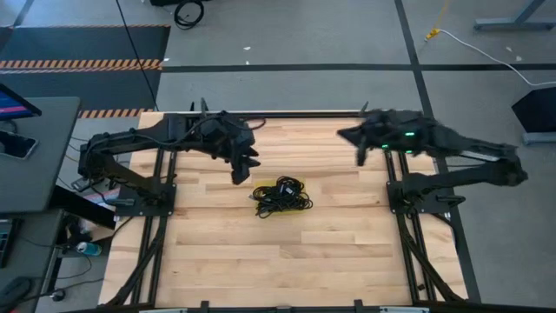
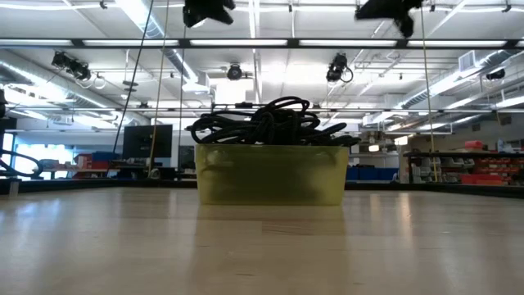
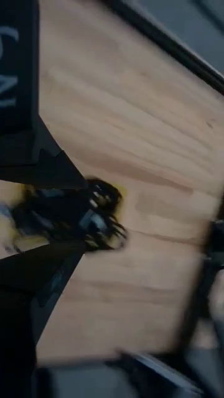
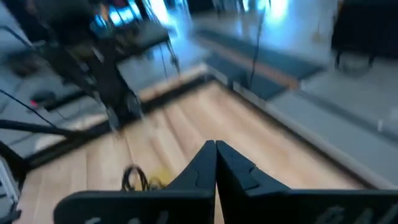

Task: Pick and place USB-C Cables
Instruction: Return to Home Position

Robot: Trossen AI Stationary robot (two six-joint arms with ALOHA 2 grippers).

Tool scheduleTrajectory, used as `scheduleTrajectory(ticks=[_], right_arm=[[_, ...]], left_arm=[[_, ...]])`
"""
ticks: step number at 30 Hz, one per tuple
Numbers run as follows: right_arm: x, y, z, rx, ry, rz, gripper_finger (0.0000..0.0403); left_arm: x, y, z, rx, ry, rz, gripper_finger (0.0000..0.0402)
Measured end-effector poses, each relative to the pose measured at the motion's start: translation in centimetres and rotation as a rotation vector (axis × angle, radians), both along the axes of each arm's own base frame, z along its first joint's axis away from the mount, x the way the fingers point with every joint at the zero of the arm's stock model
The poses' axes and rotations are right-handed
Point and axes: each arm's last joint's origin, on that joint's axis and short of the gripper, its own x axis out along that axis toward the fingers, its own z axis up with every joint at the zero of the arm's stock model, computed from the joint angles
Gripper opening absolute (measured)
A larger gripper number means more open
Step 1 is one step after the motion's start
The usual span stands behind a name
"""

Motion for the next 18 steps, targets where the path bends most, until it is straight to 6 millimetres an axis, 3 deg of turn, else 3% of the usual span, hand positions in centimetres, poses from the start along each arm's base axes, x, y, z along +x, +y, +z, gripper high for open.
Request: scheduleTrajectory(ticks=[3,9,13,18], right_arm=[[-3.1,0.6,1.7,-0.094,-0.095,0.02,0.0012],[-8.8,1.8,3.9,-0.214,-0.31,0.082,0.0016],[-12.5,2.6,4.3,-0.285,-0.411,0.131,0.0016],[-16.7,3.3,3.3,-0.329,-0.447,0.147,0.0017]], left_arm=[[-1.0,0.1,-0.6,0.089,0.118,-0.085,0.0153],[-2.4,0.3,-0.8,0.034,0.197,0.051,0.0153],[-3.4,0.2,0.6,0.117,0.124,-0.011,0.0153],[-5.5,-0.2,3.3,0.233,-0.05,-0.092,0.0153]])
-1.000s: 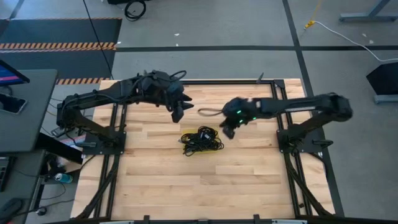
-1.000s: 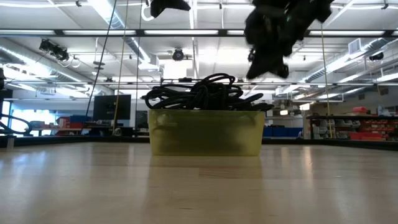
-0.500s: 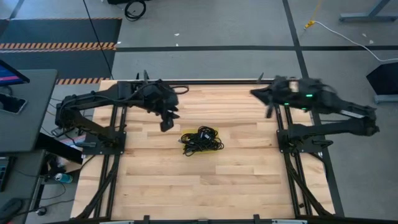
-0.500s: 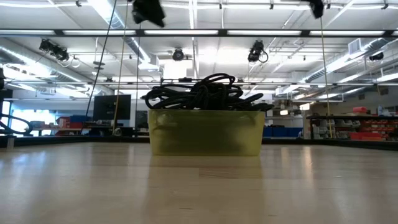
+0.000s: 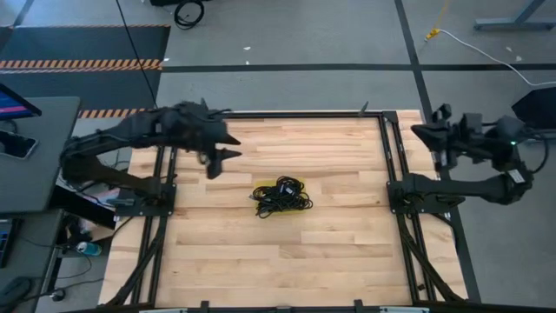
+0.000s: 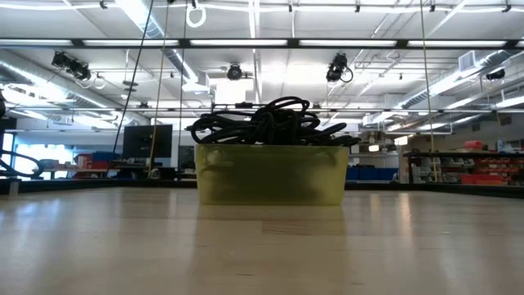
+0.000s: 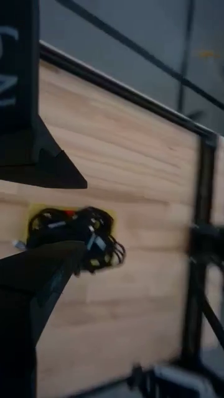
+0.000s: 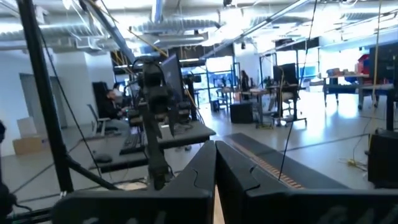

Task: Pick and place USB-C Cables
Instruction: Return to Home Position

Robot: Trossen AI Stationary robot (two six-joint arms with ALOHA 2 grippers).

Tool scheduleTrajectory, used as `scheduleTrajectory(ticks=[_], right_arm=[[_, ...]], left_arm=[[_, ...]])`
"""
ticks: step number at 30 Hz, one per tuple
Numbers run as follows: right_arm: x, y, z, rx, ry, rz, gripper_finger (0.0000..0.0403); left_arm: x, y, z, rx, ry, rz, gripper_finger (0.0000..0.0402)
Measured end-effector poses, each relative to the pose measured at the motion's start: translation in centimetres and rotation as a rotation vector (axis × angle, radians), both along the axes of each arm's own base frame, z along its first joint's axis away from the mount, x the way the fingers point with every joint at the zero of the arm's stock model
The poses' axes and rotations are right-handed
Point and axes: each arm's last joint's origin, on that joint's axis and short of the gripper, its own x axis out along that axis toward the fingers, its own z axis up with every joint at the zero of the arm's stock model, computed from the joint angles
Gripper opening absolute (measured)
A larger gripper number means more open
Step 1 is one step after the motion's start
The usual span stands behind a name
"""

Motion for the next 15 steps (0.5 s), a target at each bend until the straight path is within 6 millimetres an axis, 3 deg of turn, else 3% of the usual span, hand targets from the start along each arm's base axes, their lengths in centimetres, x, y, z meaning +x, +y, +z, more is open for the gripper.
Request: scheduleTrajectory(ticks=[6,9,15], right_arm=[[-3.0,0.5,-1.6,0.012,0.002,0.011,0.0016],[-3.7,0.6,-2.0,-0.006,0.011,0.007,0.0015],[-3.9,0.7,-3.2,-0.001,0.109,0.008,0.0017]], left_arm=[[-3.3,-1.0,0.7,0.043,-0.196,-0.189,0.0153],[-4.8,-1.3,-0.8,0.054,-0.264,-0.244,0.0153],[-6.9,-2.0,-5.9,0.03,-0.452,-0.342,0.0153]])
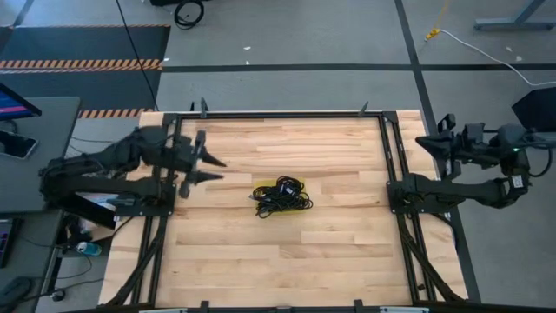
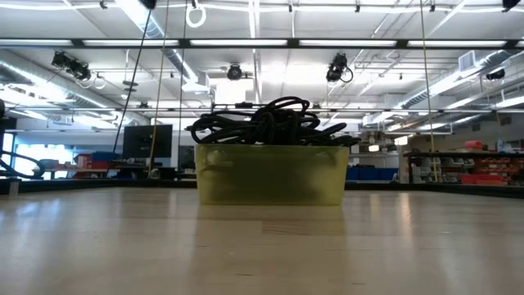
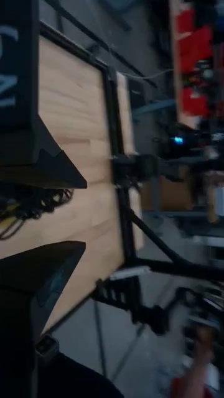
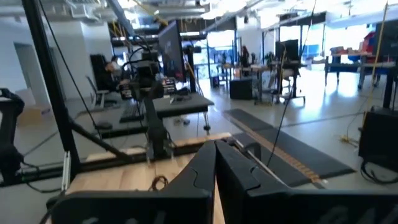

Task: Pick and place USB-C Cables
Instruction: Return to Home Position

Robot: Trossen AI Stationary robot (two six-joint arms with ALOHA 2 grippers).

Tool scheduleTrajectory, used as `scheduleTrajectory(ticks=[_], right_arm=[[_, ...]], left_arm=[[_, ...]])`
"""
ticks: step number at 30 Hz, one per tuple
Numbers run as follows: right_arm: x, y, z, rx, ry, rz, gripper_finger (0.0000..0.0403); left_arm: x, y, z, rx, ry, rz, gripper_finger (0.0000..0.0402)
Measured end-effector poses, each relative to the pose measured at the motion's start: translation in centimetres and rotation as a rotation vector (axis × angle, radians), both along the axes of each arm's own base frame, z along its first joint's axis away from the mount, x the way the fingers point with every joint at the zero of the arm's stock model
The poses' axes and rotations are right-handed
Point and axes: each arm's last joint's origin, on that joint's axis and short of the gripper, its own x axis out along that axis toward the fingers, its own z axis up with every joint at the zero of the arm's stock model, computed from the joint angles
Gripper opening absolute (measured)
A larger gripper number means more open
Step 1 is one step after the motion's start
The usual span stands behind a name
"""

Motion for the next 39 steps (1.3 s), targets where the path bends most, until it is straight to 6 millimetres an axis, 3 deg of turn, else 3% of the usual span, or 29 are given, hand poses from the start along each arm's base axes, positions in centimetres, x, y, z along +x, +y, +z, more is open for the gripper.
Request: scheduleTrajectory(ticks=[7,16,24,29,39], right_arm=[[0.0,0.0,-0.5,0.008,0.048,-0.004,0.0018],[-0.1,0.0,-2.2,0.037,0.073,-0.009,0.0018],[2.6,-0.6,-4.8,0.077,0.181,-0.052,0.0018],[2.9,-0.6,-4.7,0.072,0.157,-0.054,0.0018],[4.4,-0.7,-5.2,0.051,0.103,0.002,0.0018]], left_arm=[[-3.9,-0.7,-5.9,-0.086,-0.125,0.001,0.0153],[-7.4,-1.2,-10.5,-0.085,-0.309,-0.016,0.0153],[-7.3,-1.1,-14.5,-0.112,-0.302,0.027,0.0153],[-6.6,-0.9,-16.3,-0.143,-0.333,0.046,0.0153],[-6.3,-0.9,-17.1,-0.137,-0.388,0.039,0.0153]])
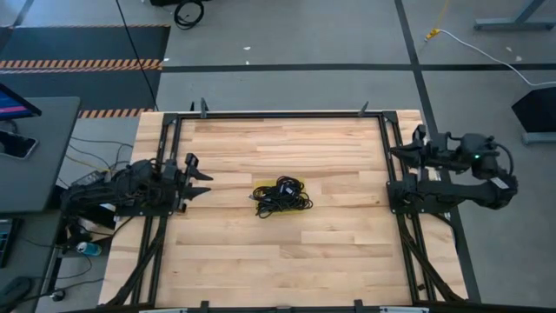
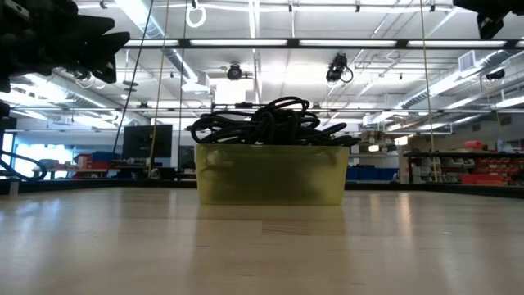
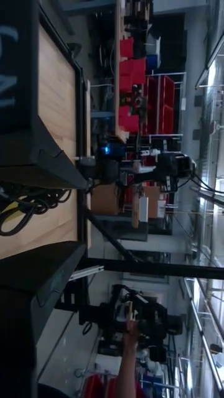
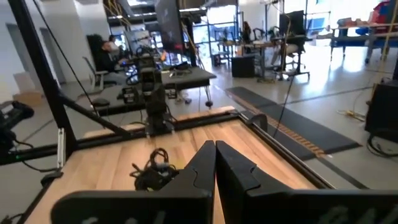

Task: Pick and place USB-C Cables
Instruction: Return to Home Position

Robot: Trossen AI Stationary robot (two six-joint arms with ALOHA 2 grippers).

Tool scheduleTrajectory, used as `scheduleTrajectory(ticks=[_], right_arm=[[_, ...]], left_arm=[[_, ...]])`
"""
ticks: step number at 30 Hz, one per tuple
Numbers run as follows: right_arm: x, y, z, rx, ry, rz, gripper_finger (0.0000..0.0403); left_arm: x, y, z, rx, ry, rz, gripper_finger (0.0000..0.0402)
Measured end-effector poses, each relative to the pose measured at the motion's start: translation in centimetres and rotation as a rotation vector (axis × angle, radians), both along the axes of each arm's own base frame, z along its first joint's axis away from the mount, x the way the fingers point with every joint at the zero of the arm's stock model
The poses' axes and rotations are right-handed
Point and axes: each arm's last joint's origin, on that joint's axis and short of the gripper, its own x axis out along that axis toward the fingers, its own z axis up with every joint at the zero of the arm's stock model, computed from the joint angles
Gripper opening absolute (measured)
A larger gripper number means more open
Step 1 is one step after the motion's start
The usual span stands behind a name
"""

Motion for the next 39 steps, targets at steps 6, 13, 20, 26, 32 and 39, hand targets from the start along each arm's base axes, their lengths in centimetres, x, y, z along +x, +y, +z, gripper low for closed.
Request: scheduleTrajectory(ticks=[6,13,20,26,32,39], right_arm=[[3.3,-0.3,-2.1,-0.02,-0.104,0.071,0.0018],[8.3,-1.1,-9.6,0.097,-0.212,0.124,0.0018],[9.1,-1.2,-12.4,0.124,-0.187,0.13,0.0018],[9.2,-1.2,-13.0,0.25,-0.158,0.134,0.0018],[9.0,-1.1,-11.9,0.422,-0.294,0.179,0.0018],[9.1,-1.2,-12.4,0.344,-0.243,0.145,0.0016]], left_arm=[[0.0,0.0,-0.1,-0.001,0.009,0.0,0.0153],[0.0,0.0,-0.1,-0.013,0.011,-0.003,0.0153],[0.1,0.0,-0.2,0.005,0.023,-0.01,0.0153],[0.1,0.0,-0.4,0.014,0.04,-0.008,0.0153],[0.1,0.0,-0.4,-0.033,0.042,-0.017,0.0153],[0.1,0.0,-0.3,-0.082,0.037,-0.018,0.0153]])
